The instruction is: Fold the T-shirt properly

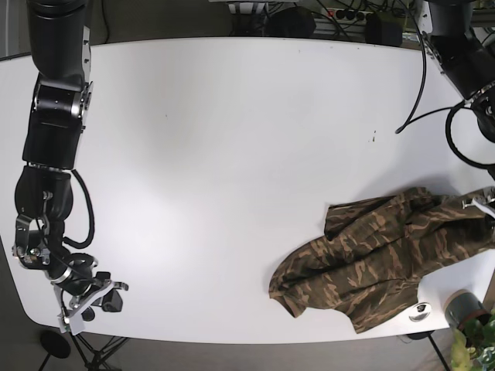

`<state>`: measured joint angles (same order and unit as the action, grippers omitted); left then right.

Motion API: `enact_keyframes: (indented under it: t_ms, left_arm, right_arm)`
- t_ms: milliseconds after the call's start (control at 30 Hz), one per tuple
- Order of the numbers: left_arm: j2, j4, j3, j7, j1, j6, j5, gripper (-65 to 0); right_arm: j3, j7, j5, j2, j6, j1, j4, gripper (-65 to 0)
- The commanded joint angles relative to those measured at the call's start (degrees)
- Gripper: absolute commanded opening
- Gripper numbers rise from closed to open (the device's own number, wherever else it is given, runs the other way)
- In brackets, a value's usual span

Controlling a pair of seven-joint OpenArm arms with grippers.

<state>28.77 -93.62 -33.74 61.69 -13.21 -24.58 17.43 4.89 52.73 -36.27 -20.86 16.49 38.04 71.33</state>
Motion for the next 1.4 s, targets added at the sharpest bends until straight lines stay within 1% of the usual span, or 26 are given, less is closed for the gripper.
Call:
enact_keyframes:
  t_ms: [0,133,167,200,233,333,433,467,633,667,733,867,967,1033,1100,1133,1233,1267,1300,1367]
  left_arm:
    - [1.0,-2.9,-2.6,-1.6,3.2,-2.0,0.6,-65.0]
    - [-1.4,-4.4,-6.3,-1.7,9.3,-4.3,0.3,-64.7]
    - [-1.6,-4.4,-6.7,-1.7,10.1,-4.4,0.3,-62.4]
    - [-1.7,-4.4,-6.7,-1.7,11.0,-4.5,0.3,-57.4]
    - [-1.7,-4.4,-6.7,-1.8,11.6,-4.5,0.3,-53.7]
    - [-1.7,-4.2,-6.9,-1.9,13.6,-4.5,0.3,-37.9]
    - [-1.7,-4.1,-6.7,-1.9,14.0,-4.5,0.3,-27.2]
    - [-1.7,-4.0,-6.7,-1.9,14.0,-4.5,0.3,-26.2]
    - [-1.9,-4.4,-6.5,-1.9,12.8,-4.8,0.7,-25.8]
    - [-2.3,-4.4,-5.9,-1.9,11.6,-4.8,1.1,-25.7]
    - [-3.1,-4.0,-3.5,-1.9,8.3,-4.8,1.3,-25.7]
    - [-4.0,-2.3,3.0,-1.9,2.5,-4.4,-0.9,-25.7]
    - [-6.0,1.7,6.1,-2.3,-2.4,-4.4,-2.7,-25.7]
    - [-8.0,6.9,7.6,-4.7,-6.4,-4.4,-4.6,-25.7]
    - [-10.0,13.6,9.1,-8.8,-10.1,-4.3,-7.4,-25.6]
    - [-10.5,15.5,9.5,-10.0,-11.3,-4.3,-8.6,-25.6]
    - [-12.5,24.5,11.4,-16.3,-15.8,-4.3,-14.2,-25.6]
    - [-13.0,26.3,11.7,-18.0,-16.8,-4.1,-15.4,-25.6]
    - [-13.6,28.9,12.0,-20.4,-17.9,-3.6,-16.8,-25.6]
    - [-14.8,34.8,13.4,-26.0,-20.2,-0.9,-19.1,-25.6]
  right_arm:
    - [0.3,-1.6,-1.0,0.6,0.34,0.2,3.0,-62.3]
    - [0.3,-1.6,-1.0,1.5,0.26,-2.7,4.1,-62.3]
    - [0.3,-1.6,-1.0,2.0,0.26,-3.1,4.0,-62.3]
    - [0.3,-1.6,-0.9,2.6,0.26,-3.5,3.9,-62.3]
    - [0.3,-1.6,-0.9,3.0,0.26,-3.7,3.9,-62.3]
    - [0.3,-1.6,-0.9,3.4,0.26,-5.3,4.0,-62.3]
    - [0.3,-1.6,-1.0,3.5,0.26,-5.6,4.0,-62.3]
    - [0.3,-1.6,-1.1,3.5,0.26,-5.7,4.0,-62.3]
    - [0.3,-1.6,-1.4,3.7,0.26,-7.0,4.0,-62.3]
    - [0.3,-1.6,-1.1,4.3,0.26,-7.0,4.0,-62.3]
    - [0.3,-1.6,-1.0,4.7,0.26,-7.0,4.0,-62.3]
    - [0.3,-1.6,-1.0,4.6,0.26,-7.1,4.0,-62.3]
    - [0.3,-1.6,-1.2,4.6,0.26,-7.2,4.0,-62.3]
    - [0.3,-1.6,-1.0,4.6,0.26,-7.4,4.0,-62.3]
    - [0.3,-1.6,-1.0,4.9,0.26,-7.4,4.0,-62.3]
    - [0.3,-1.6,-1.0,4.9,0.26,-7.4,4.1,-62.3]
    - [0.6,-1.6,-1.2,4.7,0.26,-7.6,4.1,-62.3]
    - [1.2,-1.6,-1.2,4.6,0.26,-7.6,4.1,-62.3]
    - [2.0,-1.6,-1.2,4.6,0.26,-7.7,4.1,-62.3]
    - [3.4,-1.6,-1.0,4.7,0.26,-8.0,4.0,-62.3]
